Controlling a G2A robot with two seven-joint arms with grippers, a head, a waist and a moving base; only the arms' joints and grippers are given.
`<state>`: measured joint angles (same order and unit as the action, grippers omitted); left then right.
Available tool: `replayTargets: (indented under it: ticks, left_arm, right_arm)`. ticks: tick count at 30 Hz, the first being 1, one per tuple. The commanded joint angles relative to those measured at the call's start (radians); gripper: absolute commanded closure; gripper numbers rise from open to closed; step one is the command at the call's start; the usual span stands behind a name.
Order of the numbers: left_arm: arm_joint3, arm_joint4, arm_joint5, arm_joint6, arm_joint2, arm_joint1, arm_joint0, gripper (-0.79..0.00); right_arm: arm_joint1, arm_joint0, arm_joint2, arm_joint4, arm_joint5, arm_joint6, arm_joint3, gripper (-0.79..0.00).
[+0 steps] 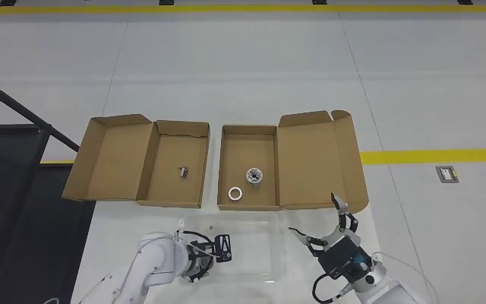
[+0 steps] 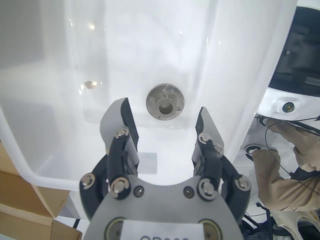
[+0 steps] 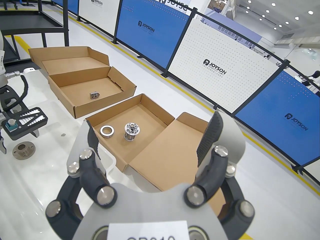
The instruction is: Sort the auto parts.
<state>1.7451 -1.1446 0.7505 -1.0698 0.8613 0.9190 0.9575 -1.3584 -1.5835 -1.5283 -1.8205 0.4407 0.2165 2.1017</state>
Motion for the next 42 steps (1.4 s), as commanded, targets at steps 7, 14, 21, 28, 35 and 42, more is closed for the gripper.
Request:
replayTargets:
  ticks: [7, 14, 21, 28, 35, 42]
  left_arm:
    - [-0.031, 0.038, -0.024, -0.024, -0.054, -0.007, -0.04, -0.554]
    - [-0.047, 0.063, -0.033, -0.033, -0.069, -0.008, -0.049, -0.382]
    - [-0.051, 0.051, -0.063, 0.006, -0.069, -0.004, -0.044, -0.388]
    - [-0.055, 0.02, -0.087, 0.033, -0.069, -0.002, -0.035, -0.391]
    - [-0.063, -0.024, -0.118, 0.047, -0.072, 0.003, -0.03, -0.391]
    - [-0.069, -0.049, -0.134, 0.06, -0.072, 0.007, -0.022, -0.36]
  right_arm:
    - [0.0, 0.0, 0.0, 0.0, 0.0, 0.0, 0.0, -0.785]
    - [0.0, 0.0, 0.0, 0.0, 0.0, 0.0, 0.0, -0.785]
    - [0.0, 0.0, 0.0, 0.0, 0.0, 0.0, 0.0, -0.785]
    - [0.0, 0.0, 0.0, 0.0, 0.0, 0.0, 0.0, -0.785]
    - [0.0, 0.0, 0.0, 0.0, 0.0, 0.0, 0.0, -0.785]
    - [0.0, 0.0, 0.0, 0.0, 0.0, 0.0, 0.0, -0.785]
